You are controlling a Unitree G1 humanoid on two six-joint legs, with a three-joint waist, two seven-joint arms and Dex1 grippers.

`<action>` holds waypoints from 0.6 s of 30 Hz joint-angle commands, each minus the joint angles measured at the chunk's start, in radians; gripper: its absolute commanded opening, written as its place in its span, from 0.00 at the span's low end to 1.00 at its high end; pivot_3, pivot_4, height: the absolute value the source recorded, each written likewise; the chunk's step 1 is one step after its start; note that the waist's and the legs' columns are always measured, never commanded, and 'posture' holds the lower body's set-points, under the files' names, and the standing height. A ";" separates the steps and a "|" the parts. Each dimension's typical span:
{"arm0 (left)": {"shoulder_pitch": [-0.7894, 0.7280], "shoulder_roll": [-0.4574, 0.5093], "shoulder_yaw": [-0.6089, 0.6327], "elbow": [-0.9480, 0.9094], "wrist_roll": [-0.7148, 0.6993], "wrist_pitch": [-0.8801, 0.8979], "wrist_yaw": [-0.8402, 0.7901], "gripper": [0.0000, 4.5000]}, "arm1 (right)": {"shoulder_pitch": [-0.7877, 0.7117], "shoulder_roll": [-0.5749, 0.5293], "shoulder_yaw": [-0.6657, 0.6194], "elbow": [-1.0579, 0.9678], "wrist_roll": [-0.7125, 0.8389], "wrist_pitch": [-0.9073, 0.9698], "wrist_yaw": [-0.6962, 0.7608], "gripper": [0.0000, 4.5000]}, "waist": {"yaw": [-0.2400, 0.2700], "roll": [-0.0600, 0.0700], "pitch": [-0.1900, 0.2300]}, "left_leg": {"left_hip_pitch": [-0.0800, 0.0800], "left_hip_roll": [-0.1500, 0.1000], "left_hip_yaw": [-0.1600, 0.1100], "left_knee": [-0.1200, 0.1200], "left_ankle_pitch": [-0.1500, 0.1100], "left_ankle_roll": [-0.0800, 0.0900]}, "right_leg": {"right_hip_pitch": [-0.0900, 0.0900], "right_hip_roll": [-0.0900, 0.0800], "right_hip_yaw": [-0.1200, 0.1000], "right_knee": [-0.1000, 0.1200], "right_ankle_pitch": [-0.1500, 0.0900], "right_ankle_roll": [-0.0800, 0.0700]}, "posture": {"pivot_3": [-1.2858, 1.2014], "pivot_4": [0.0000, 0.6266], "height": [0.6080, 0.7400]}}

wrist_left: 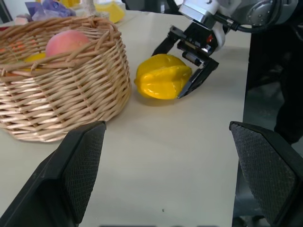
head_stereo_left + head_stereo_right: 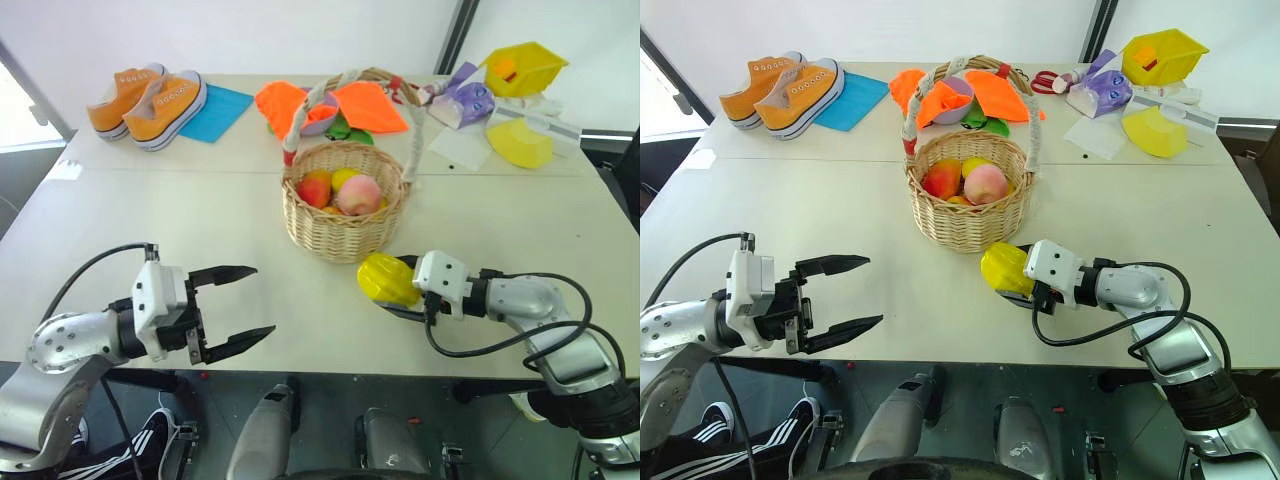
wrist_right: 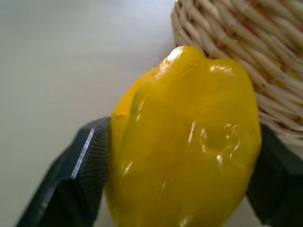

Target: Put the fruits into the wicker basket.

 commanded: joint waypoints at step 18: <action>-0.109 -0.111 0.067 0.109 0.020 -0.074 0.193 1.00 | -0.493 0.251 0.005 0.086 0.049 0.021 -0.139 0.66 | -0.026 0.000 0.000 | 0.000 0.001 0.000 -0.001 0.000 0.000 | -0.002 0.003 -0.001 0.001 0.000 0.000 | 0.52 0.24 1.00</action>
